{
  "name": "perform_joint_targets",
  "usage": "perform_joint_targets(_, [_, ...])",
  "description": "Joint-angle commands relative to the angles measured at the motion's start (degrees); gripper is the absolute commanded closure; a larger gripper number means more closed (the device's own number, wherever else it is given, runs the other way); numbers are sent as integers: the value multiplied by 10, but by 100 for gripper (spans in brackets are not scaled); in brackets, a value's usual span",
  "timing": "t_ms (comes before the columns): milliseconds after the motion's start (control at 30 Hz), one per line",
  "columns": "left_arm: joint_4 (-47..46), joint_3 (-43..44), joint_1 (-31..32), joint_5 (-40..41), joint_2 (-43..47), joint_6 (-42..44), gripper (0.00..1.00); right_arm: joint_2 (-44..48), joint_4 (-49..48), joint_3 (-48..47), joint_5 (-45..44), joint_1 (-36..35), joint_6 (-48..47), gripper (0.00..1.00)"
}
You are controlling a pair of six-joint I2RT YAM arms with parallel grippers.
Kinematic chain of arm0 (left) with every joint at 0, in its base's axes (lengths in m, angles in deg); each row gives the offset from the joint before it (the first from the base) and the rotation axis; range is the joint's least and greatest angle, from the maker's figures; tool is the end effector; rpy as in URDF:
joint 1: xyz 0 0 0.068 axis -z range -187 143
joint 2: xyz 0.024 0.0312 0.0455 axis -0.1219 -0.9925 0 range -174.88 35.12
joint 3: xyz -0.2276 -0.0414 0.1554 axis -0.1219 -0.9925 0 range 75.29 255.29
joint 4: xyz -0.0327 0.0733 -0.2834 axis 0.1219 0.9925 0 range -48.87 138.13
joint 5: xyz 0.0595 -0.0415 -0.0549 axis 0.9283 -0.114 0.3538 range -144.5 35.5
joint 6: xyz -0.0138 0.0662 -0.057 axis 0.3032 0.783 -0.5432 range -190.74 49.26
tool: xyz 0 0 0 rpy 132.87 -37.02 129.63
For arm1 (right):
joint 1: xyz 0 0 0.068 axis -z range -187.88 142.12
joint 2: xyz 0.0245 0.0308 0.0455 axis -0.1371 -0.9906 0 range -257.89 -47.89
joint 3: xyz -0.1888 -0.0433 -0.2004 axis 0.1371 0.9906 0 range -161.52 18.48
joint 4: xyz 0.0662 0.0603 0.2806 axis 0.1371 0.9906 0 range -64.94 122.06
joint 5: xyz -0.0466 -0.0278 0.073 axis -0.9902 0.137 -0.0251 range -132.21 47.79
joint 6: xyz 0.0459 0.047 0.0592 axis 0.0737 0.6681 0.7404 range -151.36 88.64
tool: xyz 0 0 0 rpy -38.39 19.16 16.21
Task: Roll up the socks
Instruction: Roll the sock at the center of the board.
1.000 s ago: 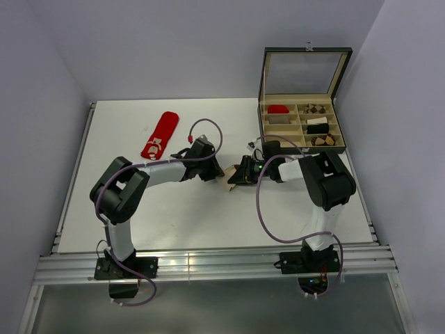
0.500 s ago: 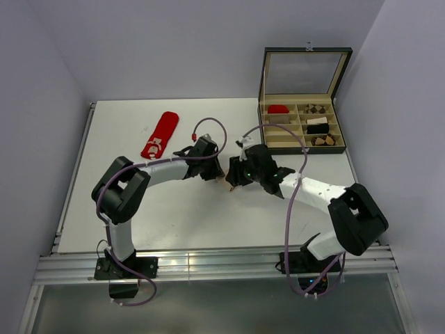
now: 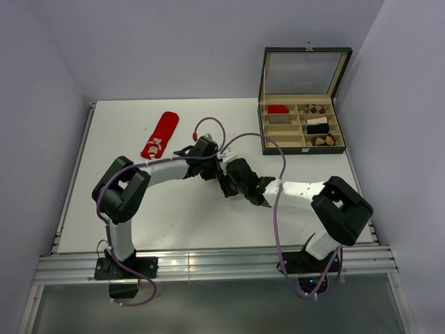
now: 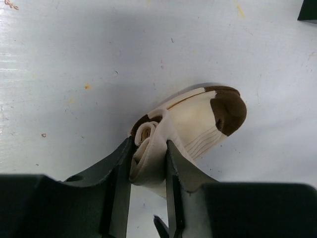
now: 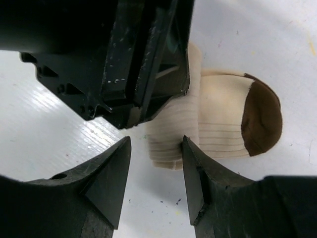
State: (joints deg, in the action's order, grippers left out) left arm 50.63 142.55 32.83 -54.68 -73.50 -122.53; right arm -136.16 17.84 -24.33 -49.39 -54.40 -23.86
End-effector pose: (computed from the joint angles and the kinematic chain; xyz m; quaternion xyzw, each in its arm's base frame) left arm 0.3473 -0.2901 0.1110 -0.0976 0.9372 -0.2412 0.2324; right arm 0.2620 0.2621 0.1318 -0.2741 0.8555 0.1478 0.4137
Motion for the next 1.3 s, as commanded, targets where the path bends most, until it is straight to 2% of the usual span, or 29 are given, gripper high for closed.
perform_joint_targets(0, [30,12,4,8,-14,21,75,-29,-36,-7,-46,-22,-30,47])
perform_joint_targets(200, [30,16,4,7,-10,22,72,-71,-26,-12,-92,-40,-31,53])
perform_joint_targets(300, [35,17,4,10,-6,24,66,-80,-20,-6,-99,-40,-16,67])
perform_joint_targets(333, [36,17,4,10,-1,24,64,-81,-15,-4,-99,-40,-8,81])
perform_joint_targets(433, [38,16,3,18,15,23,53,-83,-1,-5,-70,-28,7,100])
perform_joint_targets(567, [36,13,0,33,40,20,35,-63,2,2,69,24,31,100])
perform_joint_targets(667, [29,1,-6,52,68,7,27,-62,6,-3,195,75,53,100])
perform_joint_targets(767, [14,-20,-15,65,97,-14,23,-69,-2,-2,283,108,82,100])
perform_joint_targets(900, [-11,-46,-24,62,127,-31,22,-106,-31,-2,445,175,135,100])
perform_joint_targets(1067, [-30,-60,-24,15,126,-26,23,-171,-52,-21,557,222,184,100])
perform_joint_targets(1200, [-42,-71,-16,7,116,-36,26,-223,-82,-28,603,254,232,100])
perform_joint_targets(1267, [-47,-74,-14,7,106,-38,26,-238,-65,-35,596,260,220,100])
